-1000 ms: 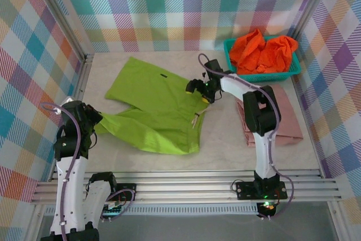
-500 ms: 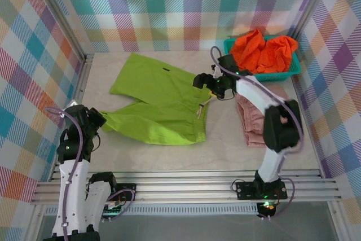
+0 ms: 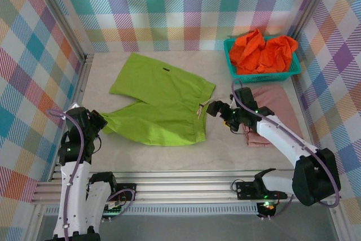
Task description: Fold and stack the shorts
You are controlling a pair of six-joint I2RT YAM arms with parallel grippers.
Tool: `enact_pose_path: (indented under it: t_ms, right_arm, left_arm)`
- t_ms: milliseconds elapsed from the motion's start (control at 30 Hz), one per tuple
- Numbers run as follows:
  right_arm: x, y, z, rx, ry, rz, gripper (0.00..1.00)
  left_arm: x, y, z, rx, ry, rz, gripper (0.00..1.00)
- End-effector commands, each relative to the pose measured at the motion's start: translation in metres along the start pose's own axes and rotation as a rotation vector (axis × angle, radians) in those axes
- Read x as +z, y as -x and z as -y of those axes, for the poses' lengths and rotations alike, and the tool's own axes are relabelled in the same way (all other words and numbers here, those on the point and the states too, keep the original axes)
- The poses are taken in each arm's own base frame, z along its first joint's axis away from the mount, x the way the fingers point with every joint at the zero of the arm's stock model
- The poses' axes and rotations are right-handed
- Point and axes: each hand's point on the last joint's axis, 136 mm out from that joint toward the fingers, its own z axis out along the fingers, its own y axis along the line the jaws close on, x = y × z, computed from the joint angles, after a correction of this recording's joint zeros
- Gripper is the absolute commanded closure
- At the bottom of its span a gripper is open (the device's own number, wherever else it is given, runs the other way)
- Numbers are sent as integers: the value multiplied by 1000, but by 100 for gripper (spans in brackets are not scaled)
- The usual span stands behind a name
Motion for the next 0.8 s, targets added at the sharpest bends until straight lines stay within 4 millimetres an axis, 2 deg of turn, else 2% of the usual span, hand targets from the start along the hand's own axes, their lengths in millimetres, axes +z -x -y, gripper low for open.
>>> enact_pose_path:
  t_ms: [0,233,467,767]
  right_arm:
    - [7,-8,-2,109,51,-25,1]
    - [11,-13,-5,212,99,9,5]
    - [13,-21,-4,250,53,33,12]
    - [20,-29,-2,270,33,27,14]
  left_arm:
    - [-1,0,2,-8,-21,10,100]
    - [-2,0,2,-7,-20,10,100]
    - [-2,1,3,-7,-21,13,100]
    - [-1,1,3,-8,-23,14,100]
